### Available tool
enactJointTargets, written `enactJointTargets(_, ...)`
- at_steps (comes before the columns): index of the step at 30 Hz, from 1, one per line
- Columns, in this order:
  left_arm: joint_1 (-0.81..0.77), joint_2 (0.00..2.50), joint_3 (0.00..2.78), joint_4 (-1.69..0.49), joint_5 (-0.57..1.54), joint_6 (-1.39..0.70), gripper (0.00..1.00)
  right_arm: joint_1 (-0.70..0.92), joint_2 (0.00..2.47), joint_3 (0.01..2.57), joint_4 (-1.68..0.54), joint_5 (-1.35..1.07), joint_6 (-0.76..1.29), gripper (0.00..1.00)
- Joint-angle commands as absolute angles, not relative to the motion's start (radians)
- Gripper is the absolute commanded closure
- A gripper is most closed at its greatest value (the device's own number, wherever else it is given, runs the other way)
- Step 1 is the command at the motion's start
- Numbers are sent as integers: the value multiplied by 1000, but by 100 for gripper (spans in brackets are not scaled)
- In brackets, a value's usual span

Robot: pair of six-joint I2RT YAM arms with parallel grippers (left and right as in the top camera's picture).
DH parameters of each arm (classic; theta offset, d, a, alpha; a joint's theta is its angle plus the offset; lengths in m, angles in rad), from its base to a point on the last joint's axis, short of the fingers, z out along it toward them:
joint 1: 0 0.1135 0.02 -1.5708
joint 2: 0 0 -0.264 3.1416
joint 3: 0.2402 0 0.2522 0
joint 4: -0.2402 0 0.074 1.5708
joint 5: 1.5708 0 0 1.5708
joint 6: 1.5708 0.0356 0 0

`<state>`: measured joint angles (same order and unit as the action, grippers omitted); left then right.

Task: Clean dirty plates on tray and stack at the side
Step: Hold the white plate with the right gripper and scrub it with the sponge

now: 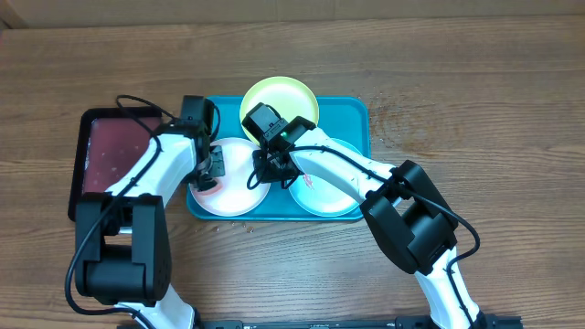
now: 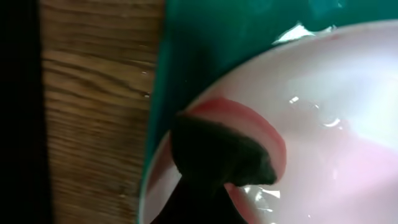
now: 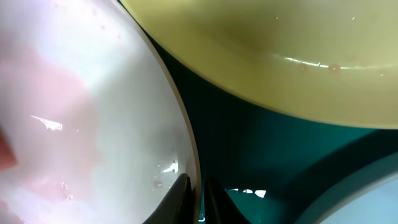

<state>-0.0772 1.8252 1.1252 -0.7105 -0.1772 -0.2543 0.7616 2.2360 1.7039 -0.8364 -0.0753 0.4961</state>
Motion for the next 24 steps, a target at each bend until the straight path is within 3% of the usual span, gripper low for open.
enactJointTargets(1, -73, 1829, 1156, -706, -142, -277, 96, 745, 2239, 1721, -836, -44, 487, 90)
enactJointTargets(7, -73, 1831, 1120, -672, 174, -277, 96, 745, 2239, 1721, -832, -46, 487, 90)
enactJointTargets(17, -86, 1831, 1011, -646, 316, -252, 96, 745, 2239, 1722, -830, -46, 487, 90)
enactJointTargets(24, -97, 1831, 1012, -650, 499, -51, 96, 745, 2239, 1722, -830, -47, 487, 90)
